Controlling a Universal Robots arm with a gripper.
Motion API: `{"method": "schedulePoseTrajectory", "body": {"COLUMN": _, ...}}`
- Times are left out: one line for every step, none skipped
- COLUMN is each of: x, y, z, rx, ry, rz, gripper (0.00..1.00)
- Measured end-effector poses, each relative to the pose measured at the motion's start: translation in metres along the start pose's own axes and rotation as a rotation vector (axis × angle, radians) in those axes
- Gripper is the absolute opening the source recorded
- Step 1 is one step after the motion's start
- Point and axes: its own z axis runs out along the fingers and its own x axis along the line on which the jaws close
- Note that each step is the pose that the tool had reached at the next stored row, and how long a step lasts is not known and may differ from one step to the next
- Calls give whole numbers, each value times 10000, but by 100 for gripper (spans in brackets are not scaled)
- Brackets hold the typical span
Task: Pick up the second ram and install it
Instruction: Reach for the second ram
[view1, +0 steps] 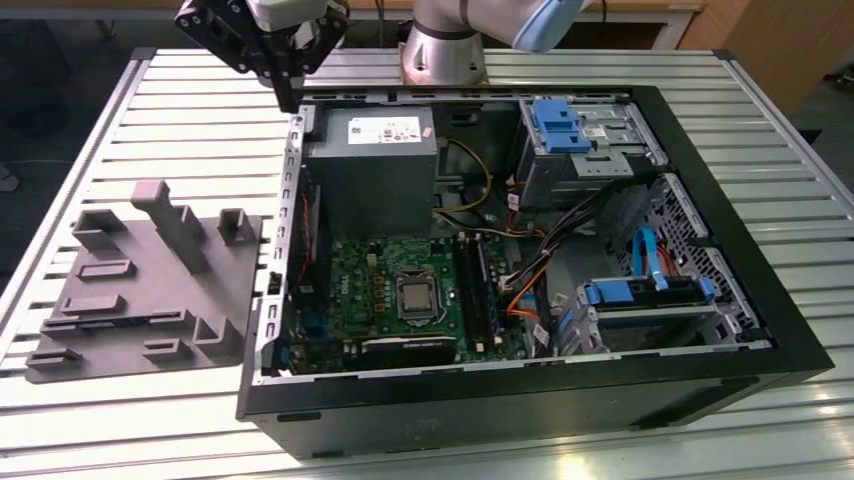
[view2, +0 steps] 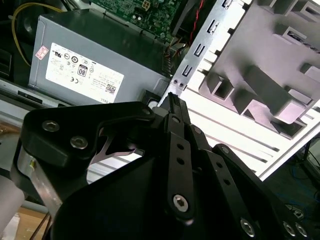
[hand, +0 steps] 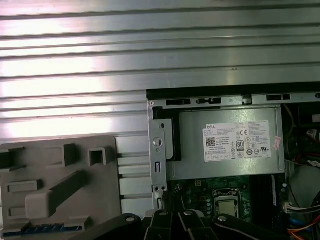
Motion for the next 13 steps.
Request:
{"method": "schedulePoseTrajectory", "body": {"x": 6, "y": -1, "z": 0, "rx": 0, "ry": 0, "rz": 0, "gripper": 11}}
{"method": "schedulePoseTrajectory", "body": {"x": 12, "y": -2, "z": 0, "rx": 0, "ry": 0, "rz": 0, "gripper": 11}}
{"method": "schedulePoseTrajectory", "body": {"x": 20, "y": -3, "z": 0, "rx": 0, "ry": 0, "rz": 0, "gripper": 11}}
{"method": "schedulePoseTrajectory", "body": {"x": 29, "y": -4, "z": -1, "rx": 0, "ry": 0, "rz": 0, "gripper": 11}}
{"method": "schedulePoseTrajectory", "body": {"x": 37, "y": -5, "z": -1, "rx": 0, "ry": 0, "rz": 0, "gripper": 11}}
{"method": "schedulePoseTrajectory", "body": {"x": 46, "y": -6, "z": -1, "rx": 0, "ry": 0, "rz": 0, "gripper": 11}}
{"method": "schedulePoseTrajectory", "body": {"x": 56, "y": -7, "z": -1, "rx": 0, "ry": 0, "rz": 0, "gripper": 11}}
{"method": "schedulePoseTrajectory", "body": {"x": 66, "y": -9, "z": -1, "rx": 0, "ry": 1, "rz": 0, "gripper": 11}}
{"method": "schedulePoseTrajectory", "body": {"x": 75, "y": -10, "z": -1, "rx": 0, "ry": 0, "rz": 0, "gripper": 11}}
{"method": "schedulePoseTrajectory", "body": {"x": 86, "y": -11, "z": -1, "rx": 0, "ry": 0, "rz": 0, "gripper": 11}}
{"method": "schedulePoseTrajectory", "body": {"x": 96, "y": -13, "z": -2, "rx": 0, "ry": 0, "rz": 0, "gripper": 11}}
{"method": "schedulePoseTrajectory", "body": {"x": 106, "y": -14, "z": -2, "rx": 0, "ry": 0, "rz": 0, "gripper": 11}}
{"method": "schedulePoseTrajectory", "body": {"x": 116, "y": -16, "z": -2, "rx": 0, "ry": 0, "rz": 0, "gripper": 11}}
